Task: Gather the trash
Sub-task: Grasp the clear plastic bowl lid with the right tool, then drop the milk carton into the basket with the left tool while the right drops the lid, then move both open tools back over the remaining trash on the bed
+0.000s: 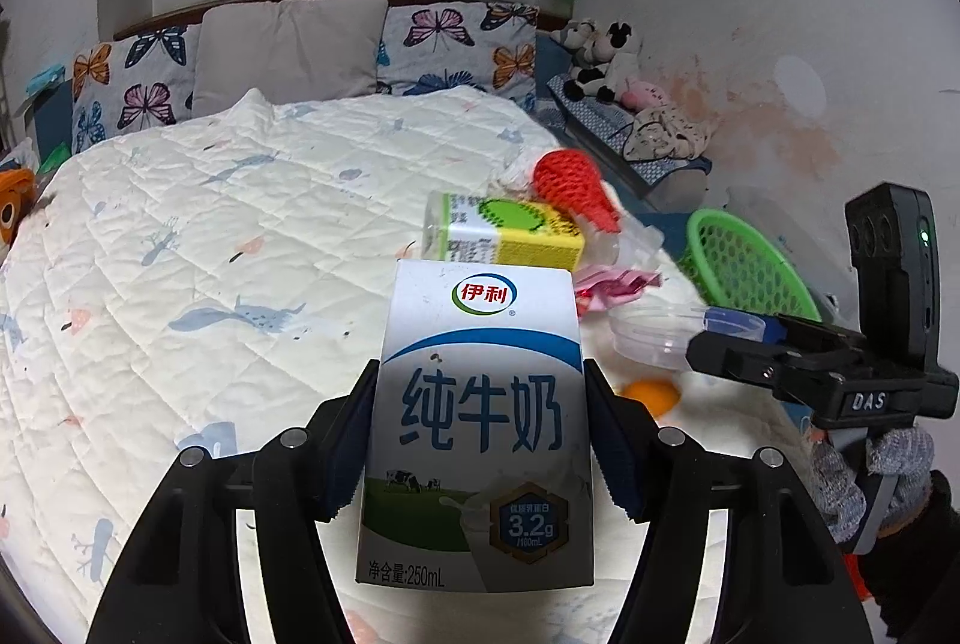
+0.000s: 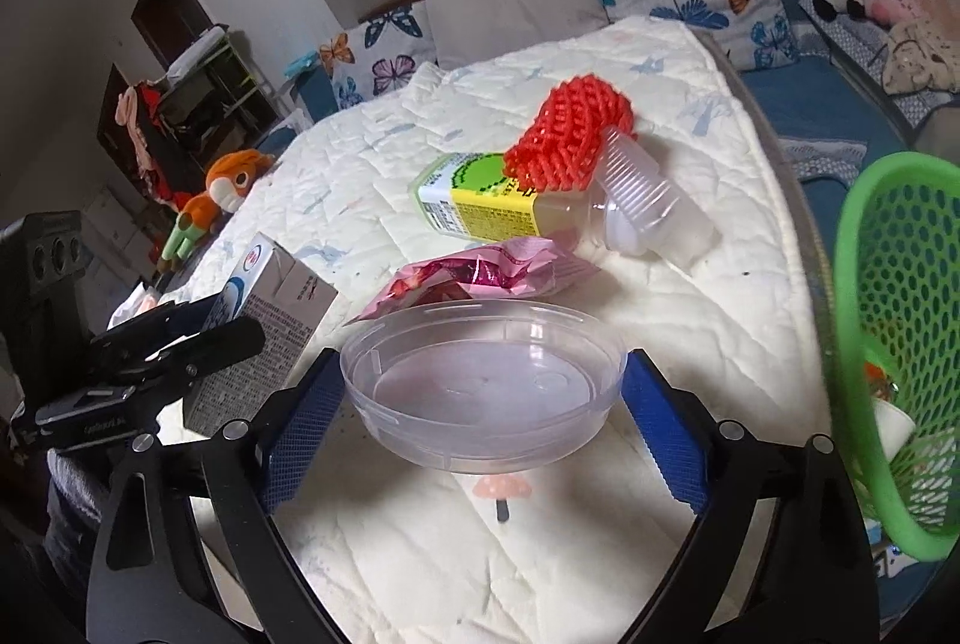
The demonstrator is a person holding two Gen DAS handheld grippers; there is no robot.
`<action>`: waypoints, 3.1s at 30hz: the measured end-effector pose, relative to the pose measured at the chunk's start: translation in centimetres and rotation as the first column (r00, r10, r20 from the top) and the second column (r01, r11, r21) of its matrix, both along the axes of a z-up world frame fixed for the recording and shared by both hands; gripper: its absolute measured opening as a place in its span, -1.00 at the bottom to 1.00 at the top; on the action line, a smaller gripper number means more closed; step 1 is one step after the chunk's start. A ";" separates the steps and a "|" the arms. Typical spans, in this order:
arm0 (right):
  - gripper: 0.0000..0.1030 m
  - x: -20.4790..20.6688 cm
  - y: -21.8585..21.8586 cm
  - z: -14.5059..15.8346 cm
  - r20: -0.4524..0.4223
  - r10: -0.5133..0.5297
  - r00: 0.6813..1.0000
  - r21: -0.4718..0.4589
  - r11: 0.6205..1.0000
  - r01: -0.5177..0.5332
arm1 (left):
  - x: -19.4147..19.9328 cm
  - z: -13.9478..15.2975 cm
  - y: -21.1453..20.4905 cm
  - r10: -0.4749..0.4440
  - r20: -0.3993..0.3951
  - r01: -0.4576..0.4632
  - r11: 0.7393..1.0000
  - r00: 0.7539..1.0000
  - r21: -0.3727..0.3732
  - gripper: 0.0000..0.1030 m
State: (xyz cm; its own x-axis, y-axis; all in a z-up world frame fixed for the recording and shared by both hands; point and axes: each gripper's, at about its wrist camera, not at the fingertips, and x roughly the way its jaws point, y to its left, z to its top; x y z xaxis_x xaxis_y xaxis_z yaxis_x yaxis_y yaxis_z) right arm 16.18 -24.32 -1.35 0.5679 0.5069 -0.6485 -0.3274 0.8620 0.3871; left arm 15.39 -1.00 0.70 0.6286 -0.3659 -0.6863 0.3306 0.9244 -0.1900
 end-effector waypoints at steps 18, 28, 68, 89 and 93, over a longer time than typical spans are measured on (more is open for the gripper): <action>0.78 -3.7 -10.4 0.8 0.065 -0.254 0.965 -0.044 0.965 0.257 | -0.1 2.7 -7.6 -0.152 0.041 0.154 0.988 0.987 -0.024 0.21; 0.79 -3.3 -18.0 -1.4 0.022 -0.419 0.908 -0.085 0.904 0.419 | 1.5 3.4 -13.0 -0.235 0.038 0.236 0.972 0.971 -0.021 0.21; 0.86 -10.2 -24.4 -1.6 0.023 -0.542 0.840 -0.019 0.840 0.542 | 6.0 -1.3 -31.8 -0.434 -0.107 0.437 0.899 0.895 0.013 0.30; 0.86 -9.5 -19.7 -0.7 0.037 -0.456 0.889 -0.004 0.890 0.456 | 3.0 -0.1 -22.0 -0.356 -0.043 0.358 0.933 0.933 0.037 0.44; 0.86 -9.1 -18.0 -0.5 0.040 -0.424 0.905 -0.002 0.906 0.424 | 2.4 0.0 -18.0 -0.305 -0.033 0.306 0.951 0.952 0.036 0.44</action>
State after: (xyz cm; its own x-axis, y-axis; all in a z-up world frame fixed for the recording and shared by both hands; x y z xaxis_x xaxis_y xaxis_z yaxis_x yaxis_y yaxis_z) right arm 7.12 -42.31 -1.84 0.7517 0.2062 -0.6265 0.0556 0.9267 0.3717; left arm 17.83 -18.97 0.66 0.4727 -0.5091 -0.7193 0.5935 0.7873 -0.1672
